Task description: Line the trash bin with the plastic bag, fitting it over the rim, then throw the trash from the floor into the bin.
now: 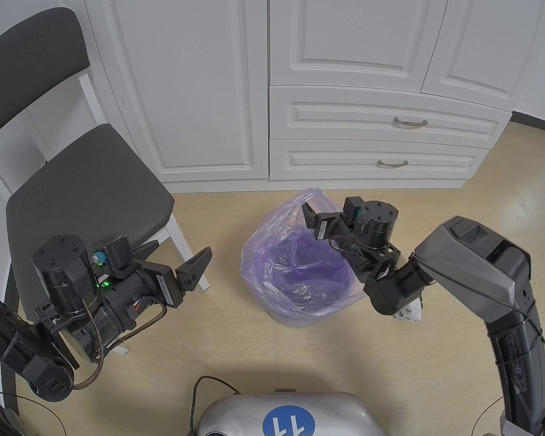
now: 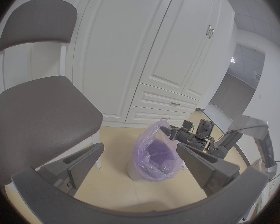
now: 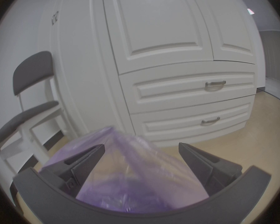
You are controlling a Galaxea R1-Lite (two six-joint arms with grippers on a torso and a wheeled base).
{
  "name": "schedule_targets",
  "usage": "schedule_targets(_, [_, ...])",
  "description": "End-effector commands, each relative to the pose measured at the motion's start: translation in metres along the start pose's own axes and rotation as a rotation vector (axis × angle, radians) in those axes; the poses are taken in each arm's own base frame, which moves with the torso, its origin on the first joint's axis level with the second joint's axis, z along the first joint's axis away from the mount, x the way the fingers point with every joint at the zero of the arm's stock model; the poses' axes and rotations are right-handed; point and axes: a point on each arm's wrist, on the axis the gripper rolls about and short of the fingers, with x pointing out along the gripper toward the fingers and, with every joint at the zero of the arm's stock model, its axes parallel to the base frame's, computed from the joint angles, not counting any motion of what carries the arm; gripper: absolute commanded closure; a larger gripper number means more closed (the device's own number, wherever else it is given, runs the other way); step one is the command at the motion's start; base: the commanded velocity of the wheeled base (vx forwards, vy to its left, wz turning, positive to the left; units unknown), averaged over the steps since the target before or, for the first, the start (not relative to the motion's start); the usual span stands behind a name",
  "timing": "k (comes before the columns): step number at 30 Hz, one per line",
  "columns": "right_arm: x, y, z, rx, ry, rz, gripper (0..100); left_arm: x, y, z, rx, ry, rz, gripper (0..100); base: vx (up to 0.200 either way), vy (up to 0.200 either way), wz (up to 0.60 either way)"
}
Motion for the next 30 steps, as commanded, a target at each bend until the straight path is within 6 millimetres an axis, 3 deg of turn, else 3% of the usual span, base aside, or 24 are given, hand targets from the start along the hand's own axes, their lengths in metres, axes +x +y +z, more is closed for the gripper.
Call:
schedule_targets(1, [-0.042, -0.022, 0.046, -0.048, 0.103, 0.064, 0, 0.004, -0.017, -0.017, 0.013, 0.062, -0.039, 0, 0.0, 0.0, 0.0])
schedule_targets(8, [-0.065, -0.031, 0.063, -0.071, 0.197, 0.059, 0, 0.008, -0.021, -0.027, 0.024, 0.085, -0.005, 0, 0.0, 0.0, 0.0])
schedule_targets(14, [-0.077, -0.05, 0.079, -0.087, 0.273, 0.012, 0, 0.011, -0.025, -0.034, 0.031, 0.11, -0.015, 0, 0.0, 0.0, 0.0])
schedule_targets(18, [-0.092, -0.053, 0.087, -0.092, 0.368, 0.002, 0, 0.006, -0.039, -0.033, 0.035, 0.102, -0.049, 0, 0.0, 0.0, 0.0])
schedule_targets(24, [-0.113, -0.054, 0.079, -0.081, 0.436, 0.001, 0, 0.004, -0.043, -0.03, 0.038, 0.08, -0.025, 0, 0.0, 0.0, 0.0])
schedule_targets(30, [-0.145, -0.046, 0.072, -0.097, 0.32, 0.081, 0, 0.004, -0.041, -0.031, 0.039, 0.089, -0.016, 0, 0.0, 0.0, 0.0])
